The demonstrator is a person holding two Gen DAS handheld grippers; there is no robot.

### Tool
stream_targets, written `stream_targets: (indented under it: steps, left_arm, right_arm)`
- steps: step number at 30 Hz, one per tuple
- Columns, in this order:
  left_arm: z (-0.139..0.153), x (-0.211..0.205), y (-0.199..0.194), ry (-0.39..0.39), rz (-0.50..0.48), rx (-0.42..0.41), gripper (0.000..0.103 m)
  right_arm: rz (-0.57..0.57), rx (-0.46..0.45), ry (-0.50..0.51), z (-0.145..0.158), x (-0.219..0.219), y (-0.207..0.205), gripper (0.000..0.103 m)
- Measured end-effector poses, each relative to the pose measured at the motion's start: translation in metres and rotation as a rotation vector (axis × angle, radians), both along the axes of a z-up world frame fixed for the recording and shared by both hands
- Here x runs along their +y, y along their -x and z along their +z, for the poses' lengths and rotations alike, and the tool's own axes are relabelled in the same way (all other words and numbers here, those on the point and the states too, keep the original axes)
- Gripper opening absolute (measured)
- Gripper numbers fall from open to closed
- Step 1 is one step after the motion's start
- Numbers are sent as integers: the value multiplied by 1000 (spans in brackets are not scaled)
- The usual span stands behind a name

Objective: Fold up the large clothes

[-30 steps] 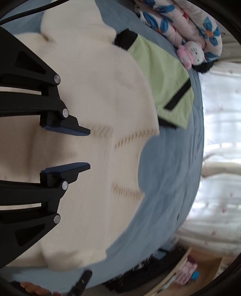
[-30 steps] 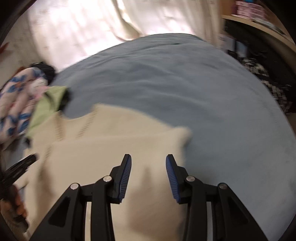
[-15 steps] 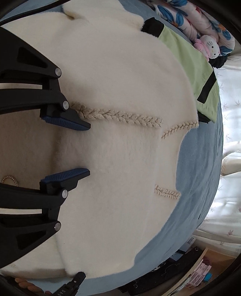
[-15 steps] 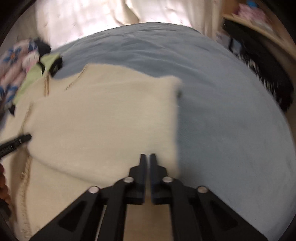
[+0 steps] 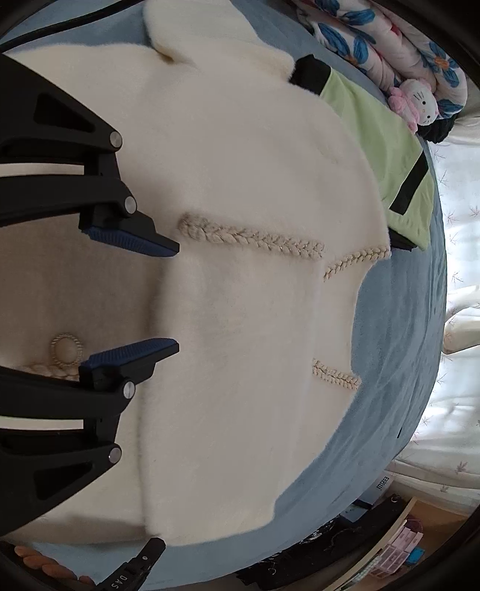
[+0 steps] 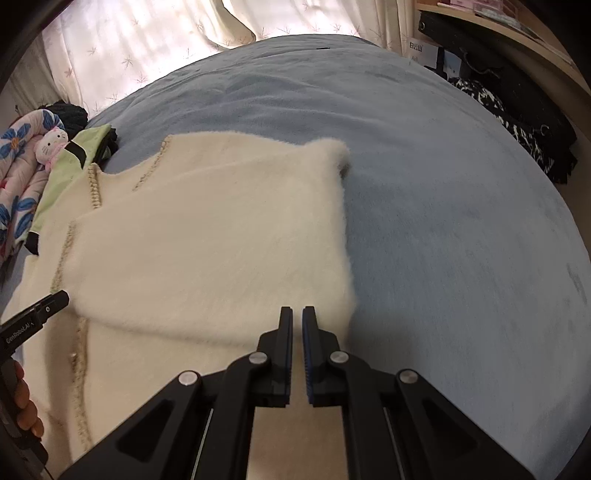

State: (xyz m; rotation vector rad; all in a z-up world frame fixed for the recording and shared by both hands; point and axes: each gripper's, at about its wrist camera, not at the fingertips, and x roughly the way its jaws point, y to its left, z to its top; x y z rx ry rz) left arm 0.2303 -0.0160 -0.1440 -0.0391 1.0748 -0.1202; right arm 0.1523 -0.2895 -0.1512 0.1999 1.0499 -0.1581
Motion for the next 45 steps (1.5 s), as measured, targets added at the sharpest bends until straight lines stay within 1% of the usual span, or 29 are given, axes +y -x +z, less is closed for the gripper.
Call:
stream_targets:
  steps: [1,2,3,6,12,17,22,25,26,29,32,37,40,45]
  left_arm:
    - [4,0,5,-7,1,-6,52]
    - [9,1,10,-17,4,-11,57]
    - [13,1,13,-23,7,-14,59]
    - [28,2,25,-28,6,-33,59]
    - [66,9,49,-8,9,-86,59]
    - [89,16,67,8,24,-114,59]
    - [104,25,89,25,36,-134,60]
    - [110,33,103,35,47,-156,64]
    - [110,36,109,23,54,-166,65]
    - [108,45,123,-19,62,-181,66]
    - [107,59,133,-27,68,-176,65]
    - [108,98,146,-5,109,-176,65]
    - [110,126,152,2,151,-181,66]
    - [115,191,158,14,246,-203,66]
  right_arm:
    - [-1,-2,-4,2,1,2,5]
    - [-1,-5,-6,4,3,5,5]
    - [-1,-8,-7,9,6,10,5]
    - [2,-19,-10,18,13,18,5]
    - [23,-55,-6,42,34,35,5]
    - [57,-76,-15,59,55,47,6]
    - [78,-86,-32,71,76,60,6]
    - [86,-79,-24,73,88,68,7]
    - [92,-75,-23,72,94,72,7]
    - [111,-73,-16,71,108,84,7]
    - [134,-61,-21,68,120,91,7]
    - [199,-54,-8,70,156,96,7]
    - [246,-68,11,76,183,95,7]
    - [322,-118,34,95,227,88,7]
